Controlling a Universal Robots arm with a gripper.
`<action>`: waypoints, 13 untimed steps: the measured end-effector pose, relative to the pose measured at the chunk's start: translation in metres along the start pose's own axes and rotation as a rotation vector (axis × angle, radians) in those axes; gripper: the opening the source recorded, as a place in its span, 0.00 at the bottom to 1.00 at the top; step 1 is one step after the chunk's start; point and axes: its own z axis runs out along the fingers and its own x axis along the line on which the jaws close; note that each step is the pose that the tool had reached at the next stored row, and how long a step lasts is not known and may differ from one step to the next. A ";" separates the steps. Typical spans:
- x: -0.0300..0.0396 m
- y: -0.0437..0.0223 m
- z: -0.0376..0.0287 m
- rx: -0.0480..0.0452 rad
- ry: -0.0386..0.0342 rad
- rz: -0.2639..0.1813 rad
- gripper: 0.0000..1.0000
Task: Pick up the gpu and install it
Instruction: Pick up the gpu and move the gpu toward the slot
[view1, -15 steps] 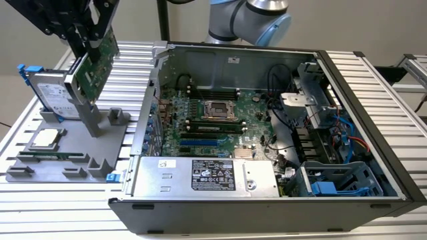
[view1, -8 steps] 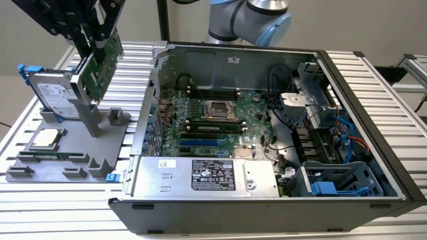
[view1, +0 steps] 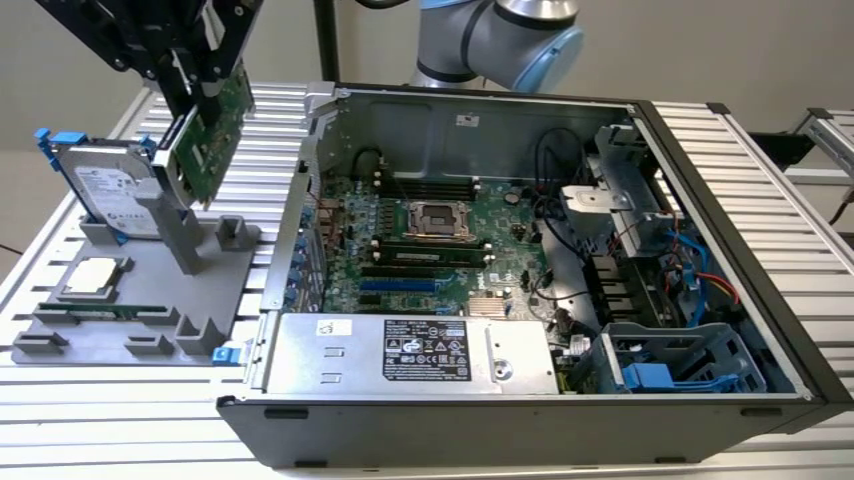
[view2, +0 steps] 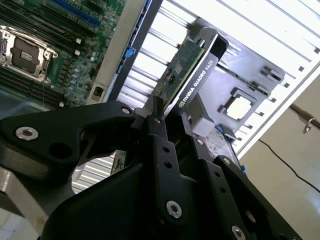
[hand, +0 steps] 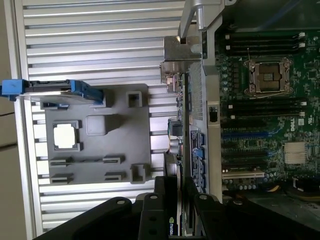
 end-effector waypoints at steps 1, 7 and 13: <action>-0.0009 0.0001 0.0000 0.0000 0.0000 0.000 0.00; -0.0074 0.0006 0.0001 0.0000 0.0001 0.000 0.00; -0.0147 0.0011 0.0003 0.0001 0.0001 0.000 0.00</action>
